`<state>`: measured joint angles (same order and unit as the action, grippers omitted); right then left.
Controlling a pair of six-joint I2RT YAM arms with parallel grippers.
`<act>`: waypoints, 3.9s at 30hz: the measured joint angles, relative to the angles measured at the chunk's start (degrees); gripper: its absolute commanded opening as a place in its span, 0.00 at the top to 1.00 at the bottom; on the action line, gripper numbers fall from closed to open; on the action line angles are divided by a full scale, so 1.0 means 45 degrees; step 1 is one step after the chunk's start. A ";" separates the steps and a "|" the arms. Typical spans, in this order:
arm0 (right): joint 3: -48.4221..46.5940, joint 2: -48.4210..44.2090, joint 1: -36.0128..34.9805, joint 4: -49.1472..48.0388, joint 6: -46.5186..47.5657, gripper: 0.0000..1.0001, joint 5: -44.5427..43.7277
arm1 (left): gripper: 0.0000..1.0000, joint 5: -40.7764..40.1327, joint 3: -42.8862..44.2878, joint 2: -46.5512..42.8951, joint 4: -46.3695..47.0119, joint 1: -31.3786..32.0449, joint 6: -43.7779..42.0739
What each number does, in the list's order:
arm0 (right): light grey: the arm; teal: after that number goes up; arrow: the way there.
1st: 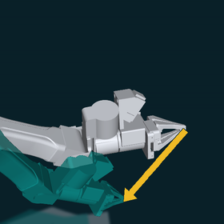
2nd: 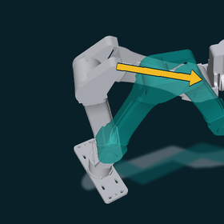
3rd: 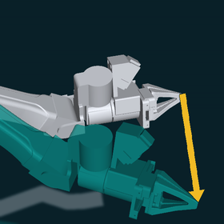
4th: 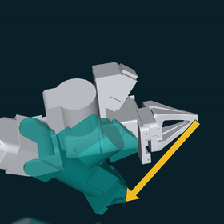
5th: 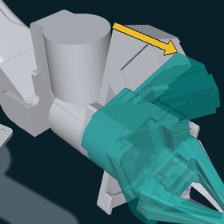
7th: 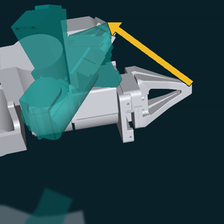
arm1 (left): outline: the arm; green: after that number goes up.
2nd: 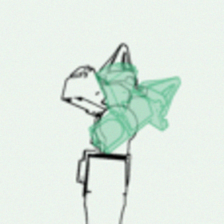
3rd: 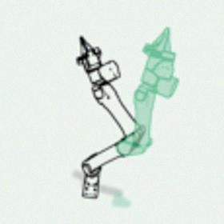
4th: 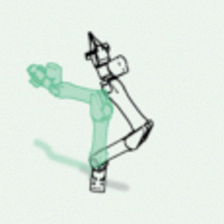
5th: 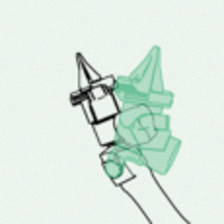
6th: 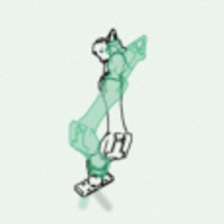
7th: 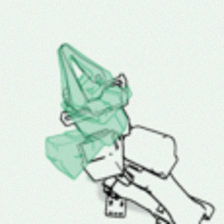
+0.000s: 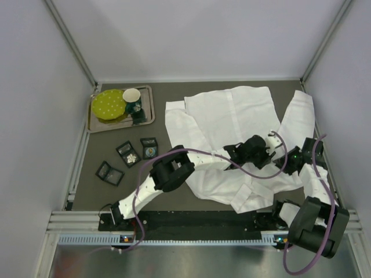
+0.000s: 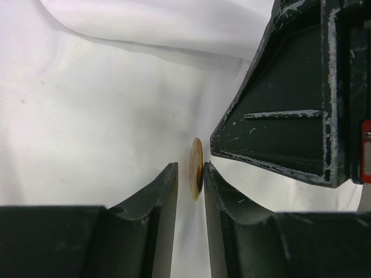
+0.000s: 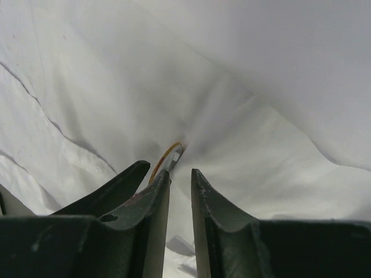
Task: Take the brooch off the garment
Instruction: Remove the brooch from the clothes.
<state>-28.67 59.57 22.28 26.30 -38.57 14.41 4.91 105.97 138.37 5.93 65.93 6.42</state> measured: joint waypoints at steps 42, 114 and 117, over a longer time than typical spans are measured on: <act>0.0010 -0.0063 0.0418 0.0068 -0.0126 0.79 0.0238 | 0.76 0.0267 0.0923 0.0612 -0.0826 -0.0034 0.0068; 0.0015 -0.0034 0.0418 0.0073 0.0131 0.79 0.0544 | 0.71 0.0709 0.1239 0.0563 -0.1467 -0.0379 0.1103; 0.0015 -0.0034 0.0423 0.0073 0.0131 0.79 0.0563 | 0.70 0.0709 0.1239 0.0534 -0.1472 -0.0389 0.1059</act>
<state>-28.60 59.42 24.18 26.63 -37.98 16.95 8.10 111.55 140.77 -0.69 64.18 11.18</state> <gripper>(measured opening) 0.207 0.293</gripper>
